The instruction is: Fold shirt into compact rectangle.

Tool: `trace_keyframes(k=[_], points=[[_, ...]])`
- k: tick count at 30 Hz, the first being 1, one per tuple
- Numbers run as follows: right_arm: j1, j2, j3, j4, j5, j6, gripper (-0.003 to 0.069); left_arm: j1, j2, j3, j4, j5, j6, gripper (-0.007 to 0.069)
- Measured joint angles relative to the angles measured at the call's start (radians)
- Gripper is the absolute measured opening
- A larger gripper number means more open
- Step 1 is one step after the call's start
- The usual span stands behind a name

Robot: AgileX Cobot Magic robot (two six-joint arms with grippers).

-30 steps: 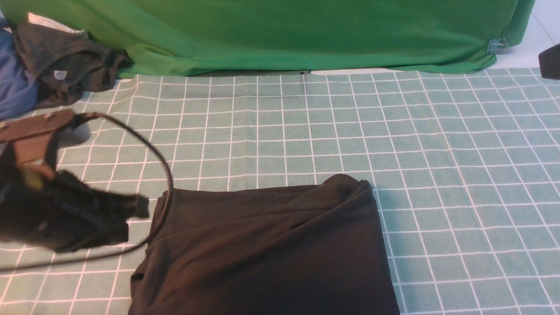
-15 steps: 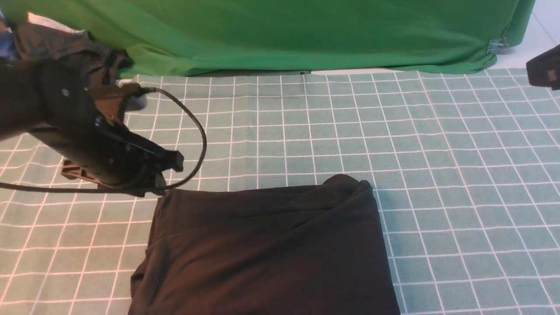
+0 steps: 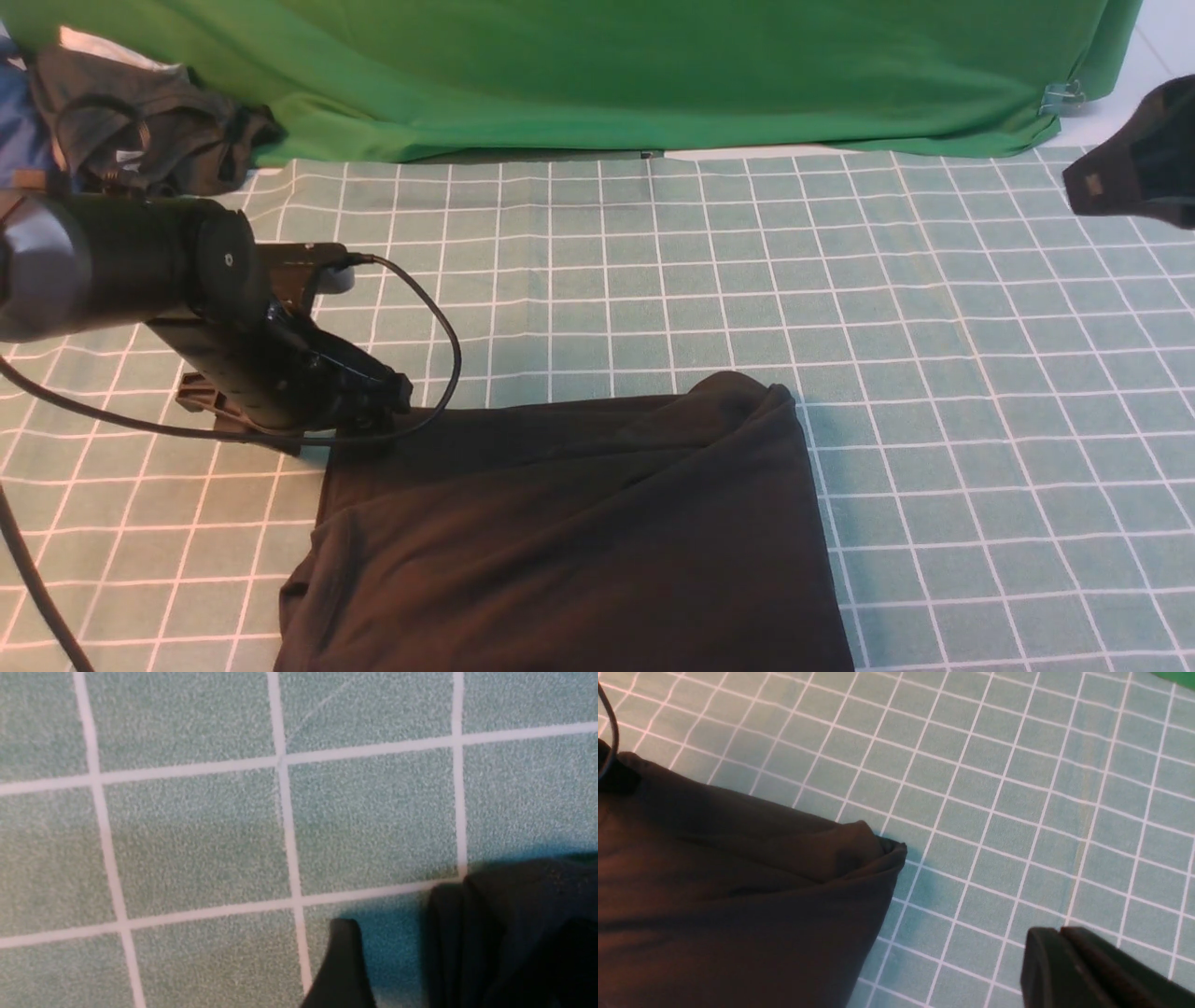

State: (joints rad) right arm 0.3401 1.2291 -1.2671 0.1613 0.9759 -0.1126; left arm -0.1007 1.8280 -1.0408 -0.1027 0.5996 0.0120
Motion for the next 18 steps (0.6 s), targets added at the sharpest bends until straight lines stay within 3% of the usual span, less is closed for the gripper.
trace_keyframes(k=[2,8,12,18], points=[[0.0,0.017,0.0,0.001,0.0,0.0,0.0019,0.0,0.001,-0.001,-0.001,-0.002,0.017,0.0427],[0.0,0.074,0.0,0.002,-0.005,-0.004,0.0019,-0.001,0.004,-0.002,-0.026,-0.004,0.057,0.0078],[0.0,0.102,0.0,0.002,-0.017,-0.023,0.0019,-0.001,-0.002,-0.002,-0.029,-0.001,0.078,0.002],[0.0,0.157,0.0,0.003,-0.028,-0.027,0.0019,-0.001,-0.056,-0.002,-0.029,0.009,0.086,0.0015]])
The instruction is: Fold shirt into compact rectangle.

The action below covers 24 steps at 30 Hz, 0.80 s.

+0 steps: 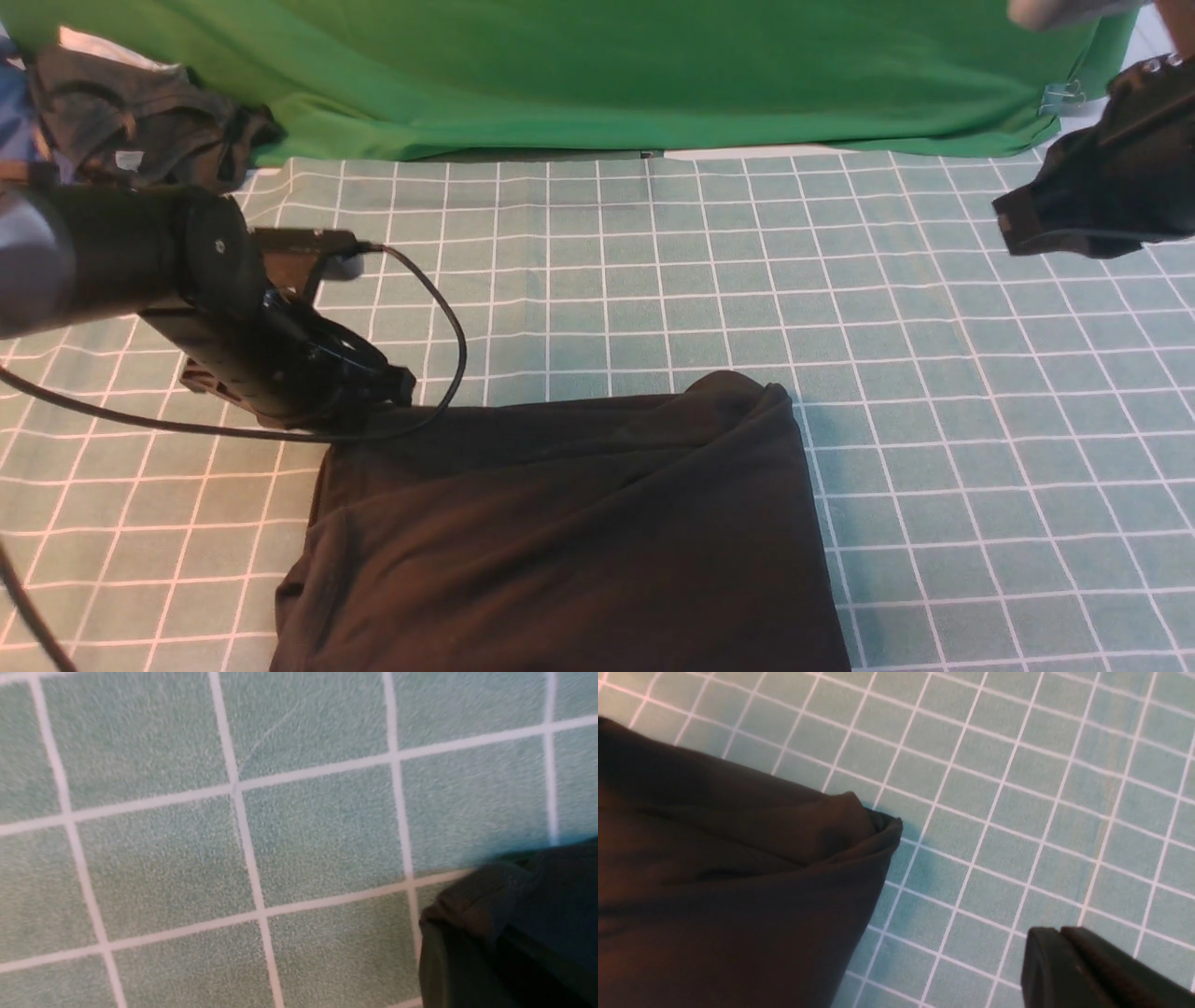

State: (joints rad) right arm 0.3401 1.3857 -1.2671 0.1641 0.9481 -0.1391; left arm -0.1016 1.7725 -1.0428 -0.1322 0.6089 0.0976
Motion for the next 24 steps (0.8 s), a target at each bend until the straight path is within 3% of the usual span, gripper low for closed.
trace_keyframes(k=[5,9,12,13,16,19,24], points=[[0.0,0.105,0.0,0.05,-0.014,-0.026,0.0022,0.0,-0.049,0.0,0.001,0.008,0.003,0.0015],[0.0,0.211,0.0,0.127,-0.06,-0.077,0.0082,0.0,-0.075,0.0,0.001,0.011,0.003,0.0015],[0.0,0.291,-0.007,0.175,-0.093,-0.11,0.0212,0.0,-0.078,0.0,0.001,0.012,0.006,0.0015],[0.0,0.343,-0.024,0.209,-0.11,-0.126,0.031,0.0,-0.078,0.0,0.001,0.012,0.006,0.0015],[0.0,0.435,-0.061,0.263,-0.122,-0.148,0.0474,0.0,-0.078,0.0,0.001,0.012,0.006,0.0015],[0.0,0.527,-0.107,0.321,-0.111,-0.162,0.0561,0.0,-0.078,0.0,0.001,0.012,0.006,0.0015],[0.001,0.629,-0.148,0.38,-0.093,-0.183,0.058,0.0,-0.079,0.0,0.001,0.013,0.006,0.0015]])
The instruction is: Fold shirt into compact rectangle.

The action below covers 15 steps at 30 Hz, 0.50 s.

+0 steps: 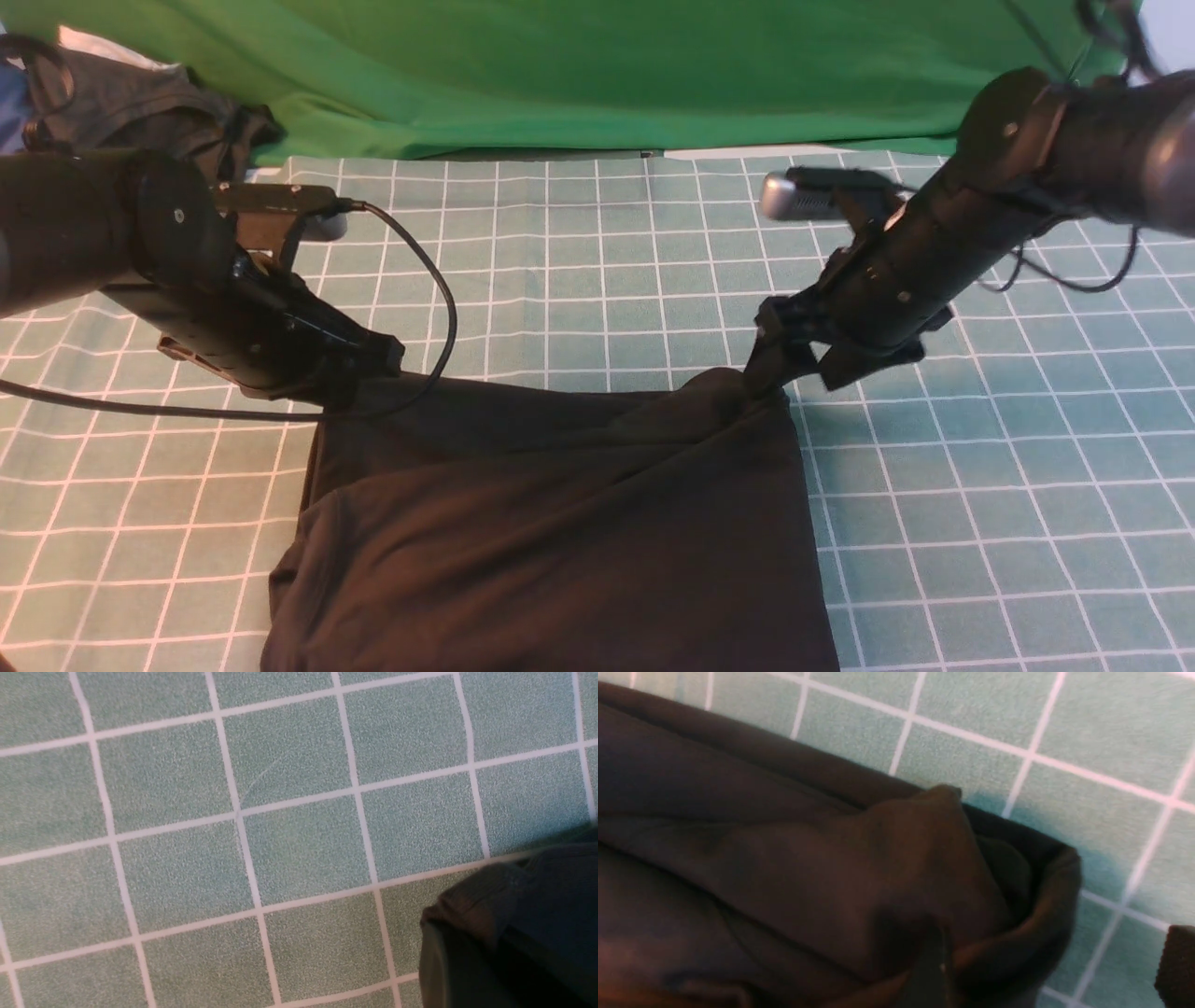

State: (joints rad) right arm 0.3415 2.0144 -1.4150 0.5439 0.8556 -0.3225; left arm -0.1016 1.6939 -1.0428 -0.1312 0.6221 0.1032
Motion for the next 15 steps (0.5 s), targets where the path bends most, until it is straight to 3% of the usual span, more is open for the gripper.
trace_keyframes(k=[7,10,14,15], points=[[0.031,0.046,-0.004,0.006,-0.001,-0.037,0.0559,0.0,0.0,0.0,0.0,0.0,0.001,0.0015],[0.065,0.047,-0.007,0.006,-0.019,-0.088,0.0437,0.0,0.0,0.0,0.0,-0.004,0.001,0.0015],[0.087,0.047,-0.007,0.005,-0.045,-0.129,0.0139,0.0,0.0,0.0,-0.001,-0.005,0.001,0.0015],[0.087,0.047,-0.007,0.005,-0.047,-0.13,0.0139,0.0,0.0,0.0,-0.001,-0.005,0.001,0.0015]])
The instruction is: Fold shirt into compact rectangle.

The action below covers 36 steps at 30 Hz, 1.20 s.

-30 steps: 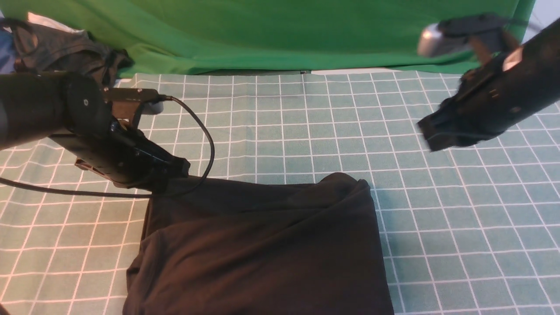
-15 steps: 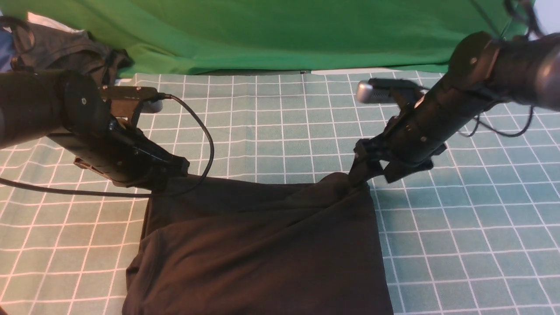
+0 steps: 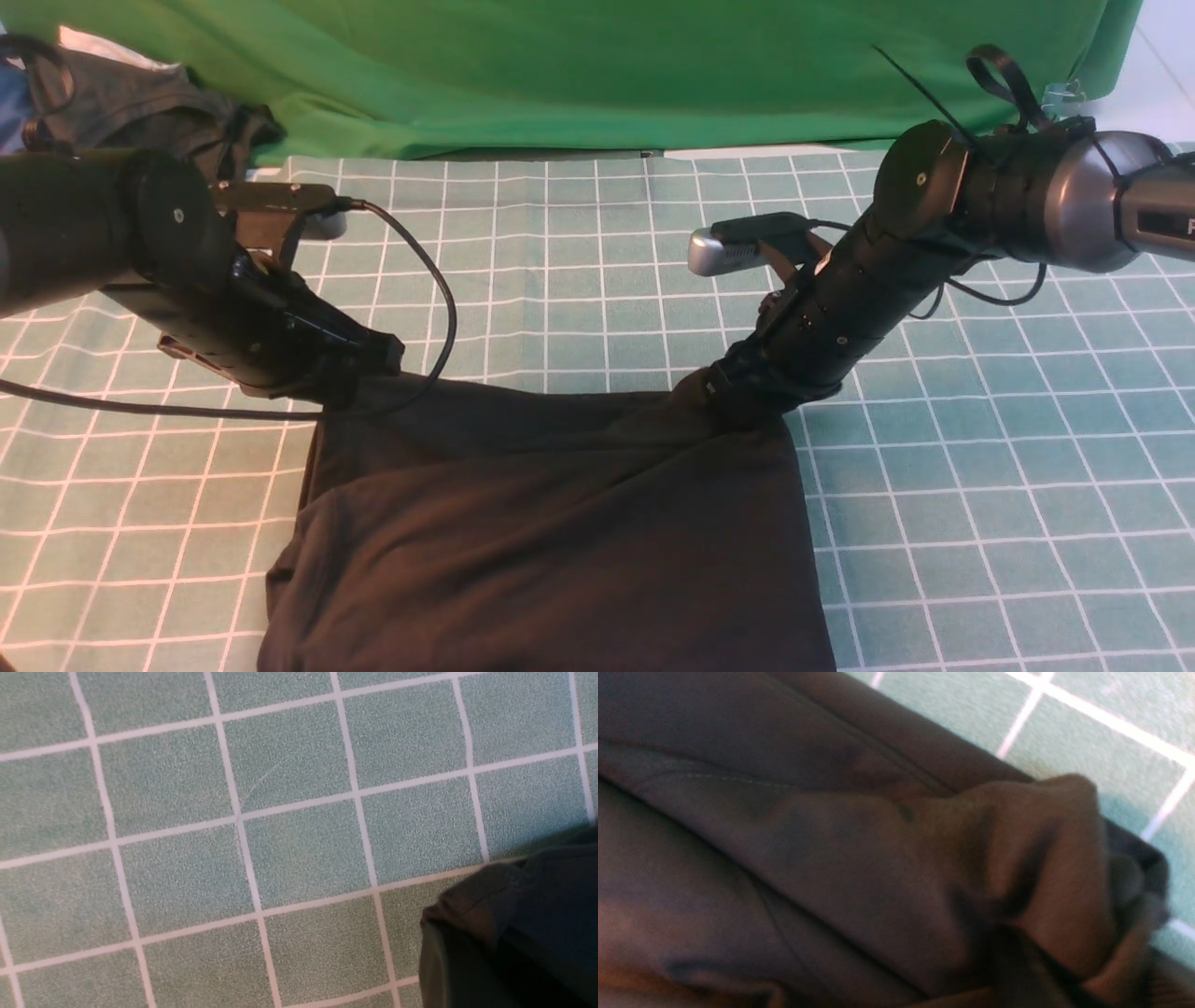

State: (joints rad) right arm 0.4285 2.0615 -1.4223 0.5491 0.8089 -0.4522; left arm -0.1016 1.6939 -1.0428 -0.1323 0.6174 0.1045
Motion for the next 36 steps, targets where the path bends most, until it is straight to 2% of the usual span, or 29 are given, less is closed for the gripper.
trace_keyframes(k=[1,2,9,13,25,28,30,31,32,34,36], points=[[0.0,0.0,0.0,0.001,-0.011,-0.001,0.0082,0.0,0.0,0.0,-0.003,-0.001,0.0,0.0015],[-0.002,0.0,0.0,0.001,-0.016,-0.001,0.0073,0.0,0.0,0.0,-0.006,-0.003,0.0,0.0015],[-0.067,-0.013,-0.014,0.007,-0.039,-0.001,0.0071,0.0,0.0,-0.066,-0.084,-0.003,-0.014,0.0015],[-0.121,-0.018,-0.097,0.005,-0.038,-0.001,0.0071,0.0,0.011,-0.147,-0.129,-0.012,-0.031,0.0015],[-0.135,-0.02,-0.161,-0.022,-0.038,-0.001,0.0076,0.001,0.11,-0.227,-0.154,-0.043,-0.046,0.0016],[-0.135,-0.02,-0.161,-0.024,-0.036,0.002,0.0145,0.001,0.114,-0.229,-0.157,-0.027,-0.057,0.0054],[-0.135,-0.02,-0.162,-0.03,-0.03,0.002,0.0256,0.001,0.114,-0.229,-0.157,0.002,-0.058,0.0111],[-0.135,-0.02,-0.162,-0.033,-0.029,0.002,0.0279,0.001,0.114,-0.229,-0.157,0.009,-0.061,0.0123],[-0.135,-0.02,-0.162,-0.048,-0.026,0.002,0.0347,0.001,0.114,-0.229,-0.157,0.031,-0.061,0.0162],[-0.135,-0.028,-0.162,-0.096,-0.019,0.01,0.0431,0.001,0.111,-0.229,-0.156,0.072,-0.064,0.0223],[-0.137,-0.055,-0.162,-0.173,-0.004,0.046,0.0452,0.001,0.092,-0.229,-0.143,0.112,-0.068,0.0262]])
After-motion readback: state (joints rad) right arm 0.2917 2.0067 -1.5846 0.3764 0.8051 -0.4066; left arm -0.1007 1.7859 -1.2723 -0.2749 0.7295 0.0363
